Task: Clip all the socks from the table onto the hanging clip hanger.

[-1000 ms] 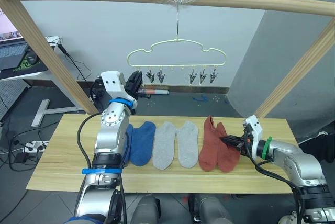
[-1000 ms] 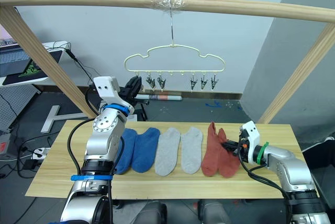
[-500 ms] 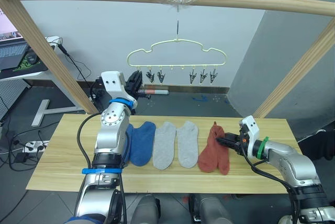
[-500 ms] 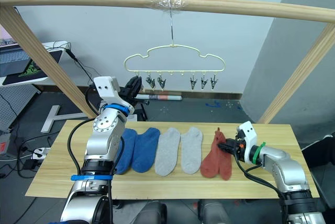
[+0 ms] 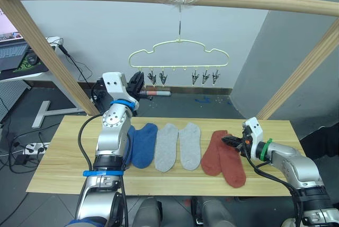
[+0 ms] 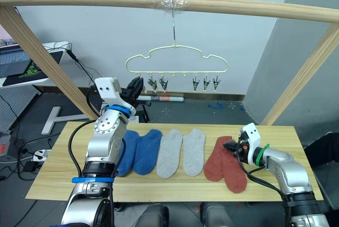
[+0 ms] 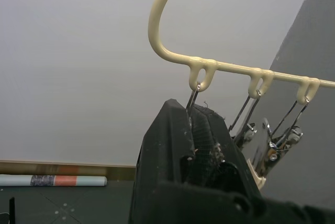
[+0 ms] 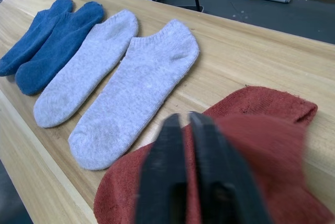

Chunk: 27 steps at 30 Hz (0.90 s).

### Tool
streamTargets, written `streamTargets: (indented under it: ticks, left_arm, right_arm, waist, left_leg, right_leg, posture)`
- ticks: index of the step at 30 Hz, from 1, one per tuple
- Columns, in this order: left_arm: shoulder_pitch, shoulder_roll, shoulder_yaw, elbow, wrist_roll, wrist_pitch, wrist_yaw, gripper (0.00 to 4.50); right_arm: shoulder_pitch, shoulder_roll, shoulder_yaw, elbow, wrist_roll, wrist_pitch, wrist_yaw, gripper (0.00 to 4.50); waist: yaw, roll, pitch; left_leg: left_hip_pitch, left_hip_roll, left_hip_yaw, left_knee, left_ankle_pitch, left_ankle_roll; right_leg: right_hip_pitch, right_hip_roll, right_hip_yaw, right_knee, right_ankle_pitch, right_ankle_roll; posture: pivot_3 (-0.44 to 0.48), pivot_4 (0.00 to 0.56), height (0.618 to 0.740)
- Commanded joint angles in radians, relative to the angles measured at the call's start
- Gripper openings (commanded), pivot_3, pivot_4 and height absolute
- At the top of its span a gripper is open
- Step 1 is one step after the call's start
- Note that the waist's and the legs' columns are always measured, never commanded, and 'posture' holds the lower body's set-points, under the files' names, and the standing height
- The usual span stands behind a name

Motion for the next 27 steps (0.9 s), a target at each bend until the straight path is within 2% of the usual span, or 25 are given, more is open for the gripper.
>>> streamTargets:
  ticks: [1, 9, 12, 19, 23, 24, 27]
  left_arm:
    - [-0.016, 0.0, 0.007, -0.019, -0.004, -0.019, 0.001, 0.0]
    - [-0.013, 0.001, 0.004, -0.023, -0.001, -0.016, 0.0, 0.0]
    - [-0.01, 0.002, 0.006, -0.023, -0.001, -0.017, 0.001, 0.0]
    - [0.0, 0.003, 0.008, -0.03, -0.001, -0.016, 0.003, 0.0]
    - [-0.003, 0.003, 0.006, -0.03, -0.001, -0.013, 0.003, 0.0]
    - [-0.005, 0.004, 0.007, -0.029, 0.0, -0.013, 0.003, 0.0]
    - [-0.007, 0.006, 0.007, -0.027, 0.001, -0.013, 0.003, 0.0]
  right_arm:
    - [-0.013, -0.004, -0.019, -0.008, 0.013, -0.018, 0.008, 0.03]
    - [0.026, -0.049, 0.007, 0.044, -0.106, -0.161, -0.031, 0.03]
    - [0.047, -0.047, -0.014, 0.045, -0.107, -0.165, -0.053, 0.51]
    - [0.096, -0.031, 0.001, 0.037, -0.139, -0.192, -0.109, 2.92]
    - [0.084, -0.013, 0.034, 0.1, -0.196, -0.222, -0.154, 4.31]
    - [0.082, -0.02, 0.048, 0.119, -0.214, -0.237, -0.148, 4.46]
    - [0.072, -0.023, 0.063, 0.157, -0.237, -0.264, -0.142, 4.46]
  waist:
    - [0.0, 0.0, 0.0]
    - [0.001, 0.0, 0.0]
    - [0.0, 0.0, 0.0]
    - [0.0, 0.0, 0.0]
    - [0.0, 0.0, 0.0]
    - [0.0, 0.0, 0.0]
    - [0.0, 0.0, 0.0]
  left_leg:
    - [0.0, 0.0, 0.0, 0.0, 0.0, 0.0]
    - [0.0, -0.001, 0.0, 0.0, 0.0, 0.0]
    - [0.0, 0.0, 0.0, 0.0, 0.0, 0.0]
    - [0.0, 0.0, 0.0, 0.0, 0.0, 0.0]
    - [0.0, 0.0, 0.0, 0.0, 0.0, 0.0]
    - [0.0, 0.0, 0.0, 0.0, 0.0, 0.0]
    - [0.0, 0.0, 0.001, 0.0, 0.0, 0.0]
  right_leg:
    - [0.0, 0.0, 0.0, 0.0, 0.0, 0.0]
    - [0.0, 0.0, 0.0, 0.0, 0.0, 0.0]
    - [0.0, 0.0, 0.001, -0.001, 0.0, 0.0]
    - [0.0, 0.0, 0.001, 0.0, 0.0, 0.0]
    - [0.0, 0.0, 0.001, 0.0, 0.0, 0.0]
    - [0.0, 0.0, 0.001, 0.0, 0.0, 0.0]
    - [0.0, 0.0, 0.001, 0.0, 0.0, 0.0]
  posture:
    - [-0.018, 0.174, 0.74]
    - [-0.018, 0.174, 0.74]
    - [-0.018, 0.174, 0.74]
    - [-0.013, 0.179, 0.74]
    - [-0.013, 0.179, 0.74]
    - [-0.013, 0.179, 0.74]
    - [-0.013, 0.179, 0.74]
